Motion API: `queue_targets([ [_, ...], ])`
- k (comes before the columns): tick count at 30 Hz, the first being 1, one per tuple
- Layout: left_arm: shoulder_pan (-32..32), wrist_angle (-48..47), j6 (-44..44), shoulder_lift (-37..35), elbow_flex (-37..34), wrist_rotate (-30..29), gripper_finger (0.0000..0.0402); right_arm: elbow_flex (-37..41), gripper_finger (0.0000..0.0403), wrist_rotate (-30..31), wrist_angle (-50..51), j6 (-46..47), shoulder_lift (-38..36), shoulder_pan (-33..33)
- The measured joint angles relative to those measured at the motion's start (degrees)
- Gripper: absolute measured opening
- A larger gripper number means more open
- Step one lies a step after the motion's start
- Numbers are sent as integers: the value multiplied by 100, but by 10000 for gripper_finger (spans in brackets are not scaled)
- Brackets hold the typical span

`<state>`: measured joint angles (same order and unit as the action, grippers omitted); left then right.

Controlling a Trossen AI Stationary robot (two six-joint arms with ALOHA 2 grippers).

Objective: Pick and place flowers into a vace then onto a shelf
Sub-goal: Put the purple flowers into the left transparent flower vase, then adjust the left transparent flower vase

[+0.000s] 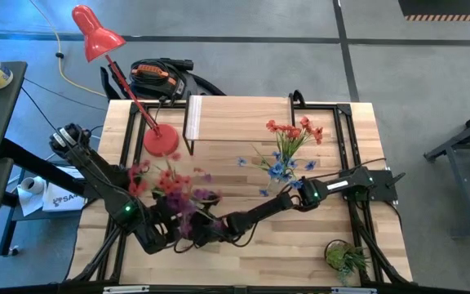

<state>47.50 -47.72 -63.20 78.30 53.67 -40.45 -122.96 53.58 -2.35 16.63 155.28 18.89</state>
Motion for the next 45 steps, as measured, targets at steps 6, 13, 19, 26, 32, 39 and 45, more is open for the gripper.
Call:
queue_targets([
  [6,365,-260,1,-31,0,21,283,0,269,-2,-4,-47,0,-6],
  [13,582,-526,-26,-14,-23,459,294,7,269,84,2,198,0,-96],
  [19,704,-1343,-568,-4,-22,871,294,11,269,155,14,300,2,-165],
  [26,1187,-1468,-1818,-90,-22,119,294,13,269,200,-163,303,15,-132],
  [32,1439,-2088,-2949,-65,-22,-74,294,15,269,276,-208,687,20,-81],
  [39,1804,-2451,-4077,-57,-22,-312,294,-260,269,670,-275,582,22,15],
  [45,1862,-2474,-4209,-57,-22,-306,294,-816,269,1307,-206,135,22,115],
])
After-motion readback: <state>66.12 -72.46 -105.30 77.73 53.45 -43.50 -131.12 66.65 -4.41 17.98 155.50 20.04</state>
